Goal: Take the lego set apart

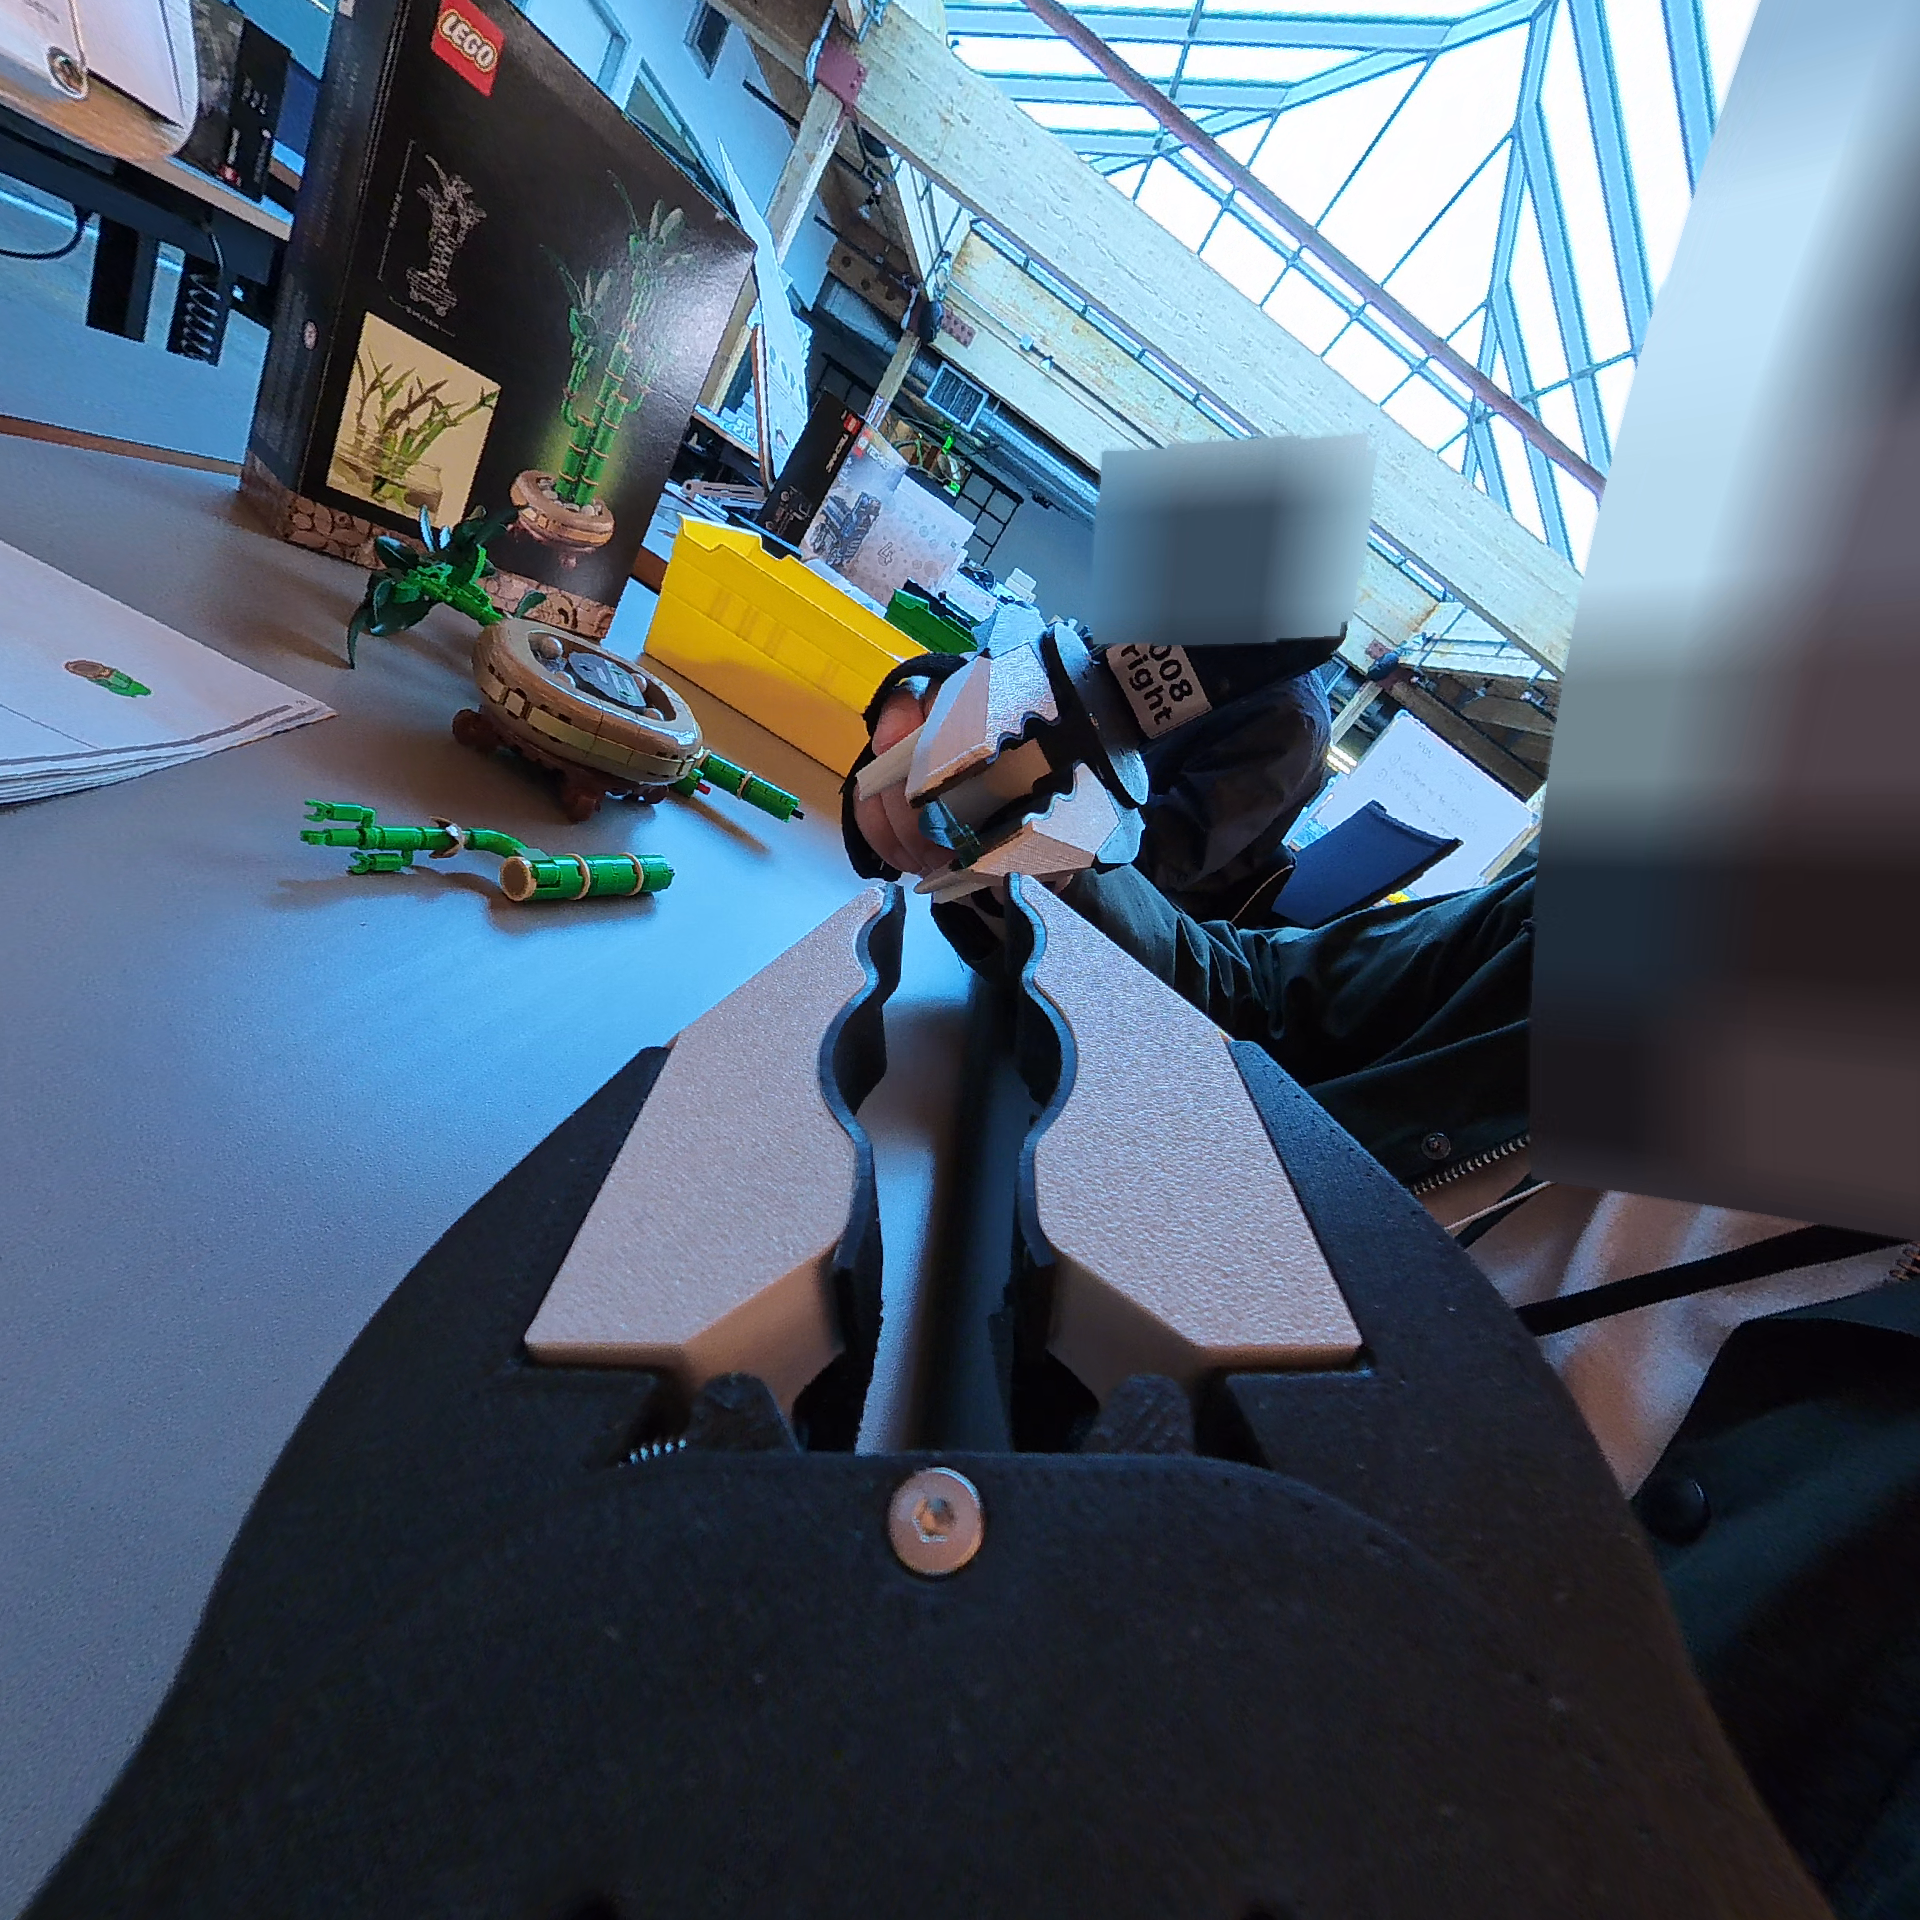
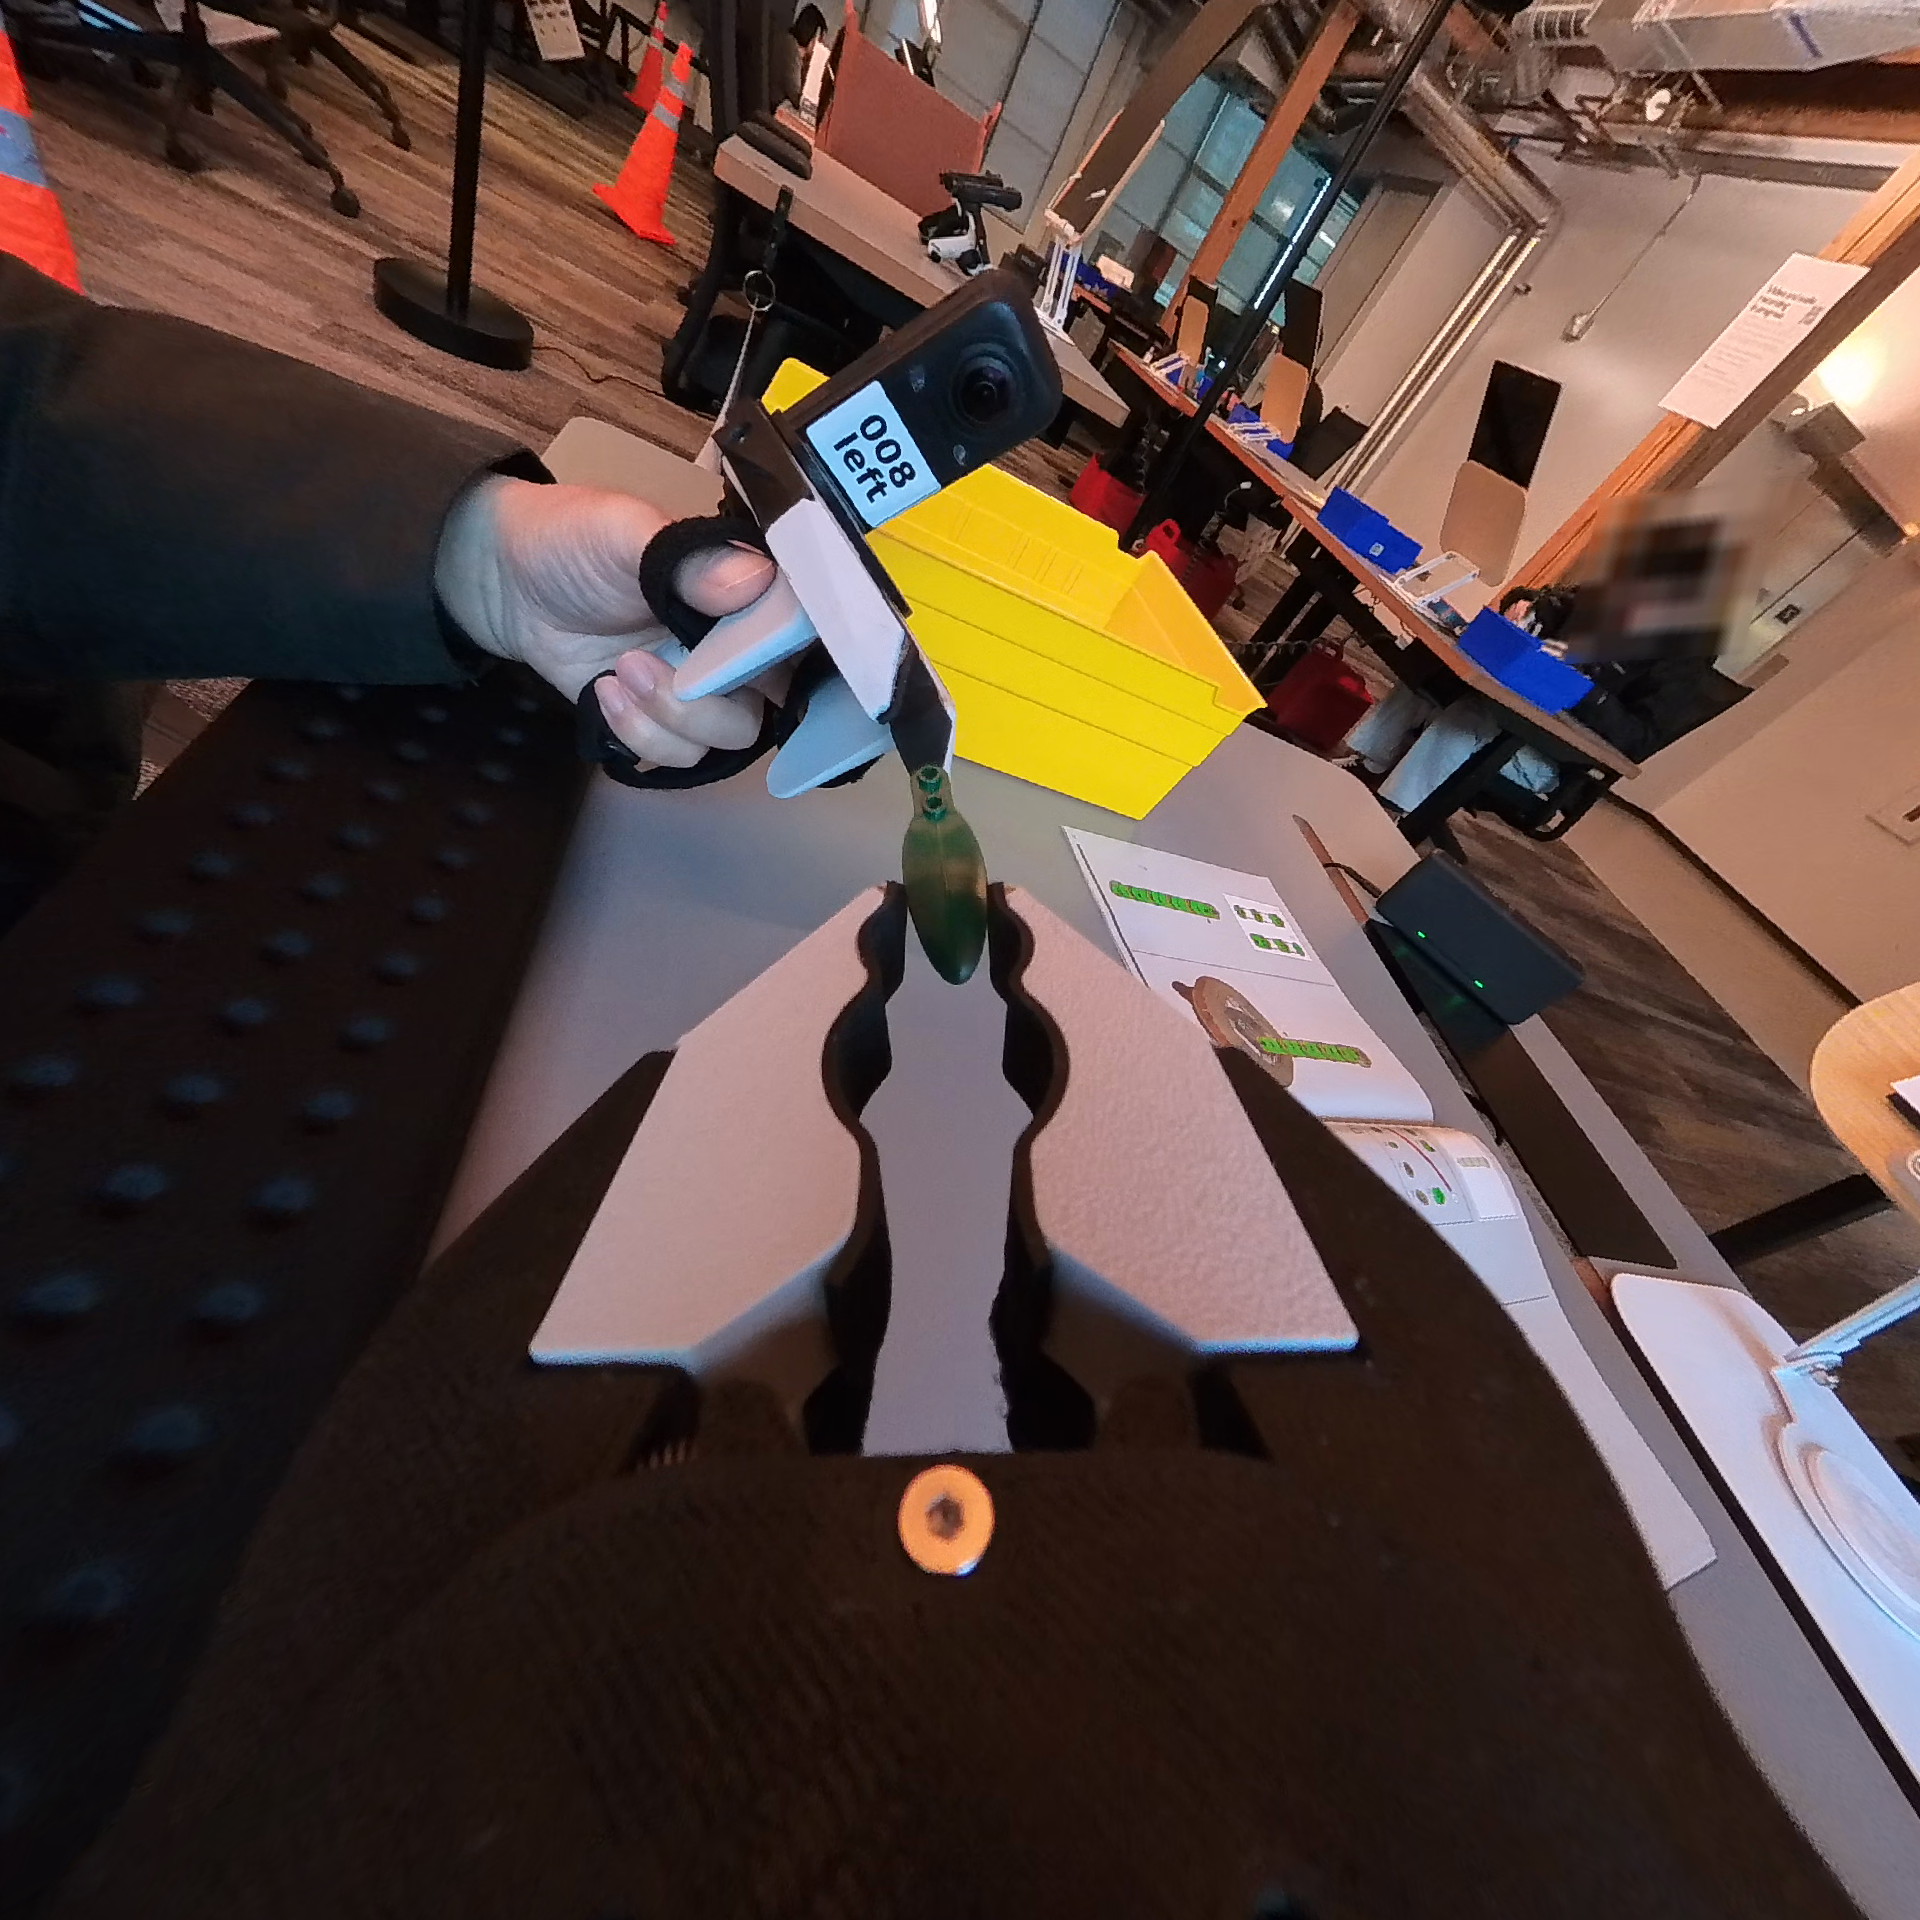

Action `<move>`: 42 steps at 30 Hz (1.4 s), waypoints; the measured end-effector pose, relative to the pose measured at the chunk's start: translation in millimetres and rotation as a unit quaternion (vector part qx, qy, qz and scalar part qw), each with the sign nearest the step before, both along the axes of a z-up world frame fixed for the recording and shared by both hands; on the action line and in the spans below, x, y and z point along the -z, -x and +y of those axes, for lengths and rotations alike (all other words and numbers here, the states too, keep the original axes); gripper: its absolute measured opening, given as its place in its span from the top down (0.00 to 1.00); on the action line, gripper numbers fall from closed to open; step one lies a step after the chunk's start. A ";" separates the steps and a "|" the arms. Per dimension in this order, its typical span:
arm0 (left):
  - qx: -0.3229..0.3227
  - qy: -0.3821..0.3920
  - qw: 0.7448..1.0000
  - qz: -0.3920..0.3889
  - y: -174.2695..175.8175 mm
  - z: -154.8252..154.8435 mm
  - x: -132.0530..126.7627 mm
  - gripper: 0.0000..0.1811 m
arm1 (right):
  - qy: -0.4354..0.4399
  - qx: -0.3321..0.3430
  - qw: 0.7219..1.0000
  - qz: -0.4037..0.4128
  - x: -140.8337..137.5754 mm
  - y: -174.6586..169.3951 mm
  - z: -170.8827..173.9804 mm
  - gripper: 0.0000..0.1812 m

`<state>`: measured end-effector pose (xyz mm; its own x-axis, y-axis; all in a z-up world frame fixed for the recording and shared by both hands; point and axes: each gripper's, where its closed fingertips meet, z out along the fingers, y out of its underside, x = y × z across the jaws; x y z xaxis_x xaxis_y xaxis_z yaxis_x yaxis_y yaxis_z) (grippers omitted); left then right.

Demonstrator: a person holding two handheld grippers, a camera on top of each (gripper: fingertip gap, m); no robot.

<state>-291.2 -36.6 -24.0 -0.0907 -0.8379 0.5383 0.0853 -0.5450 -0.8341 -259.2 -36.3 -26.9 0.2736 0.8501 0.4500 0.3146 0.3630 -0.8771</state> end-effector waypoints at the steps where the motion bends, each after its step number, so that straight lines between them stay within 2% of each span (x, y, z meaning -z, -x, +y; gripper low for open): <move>1: 0.000 0.000 1.000 0.000 0.0 0.1 0.2 0.91 | 0.001 0.000 1.000 0.000 0.2 0.0 0.1 0.92; 15: 0.001 0.001 1.000 0.002 -0.3 -0.1 0.7 0.91 | 0.014 0.003 1.000 0.006 -0.5 -1.3 2.6 0.92; 18: 0.001 0.002 1.000 0.001 -0.1 -0.1 0.4 0.91 | 0.053 -0.003 0.998 0.047 -9.7 -4.2 4.0 0.92; 21: 0.001 0.001 1.000 0.000 0.1 0.0 0.1 0.91 | 0.100 -0.005 0.987 0.122 -29.8 -15.9 10.1 0.92; 24: 0.002 0.002 1.000 0.000 -0.5 -0.2 0.6 0.91 | 0.173 -0.035 0.957 0.230 -56.3 -34.1 14.1 0.93; 28: 0.004 0.003 1.000 0.003 -1.2 -0.5 1.6 0.91 | 0.251 -0.066 0.894 0.366 -84.8 -68.3 26.4 0.93; 31: 0.005 0.003 1.000 0.004 -1.6 -0.6 2.0 0.91 | 0.277 -0.075 0.853 0.435 -95.9 -91.5 35.8 0.93; 36: 0.006 0.005 1.000 0.003 -1.6 -0.5 2.2 0.91 | 0.301 -0.086 0.816 0.485 -101.1 -109.1 43.0 0.93; 42: 0.006 0.006 1.000 0.004 -1.9 -0.2 2.8 0.91 | 0.312 -0.084 0.800 0.505 -101.0 -117.4 48.4 0.93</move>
<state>-289.3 -36.8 -26.8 -0.0966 -0.8303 0.5489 0.0716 -0.5558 -0.8282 -141.8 12.1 74.1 0.0883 0.8857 -0.4557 -0.6768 -0.2824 -0.6799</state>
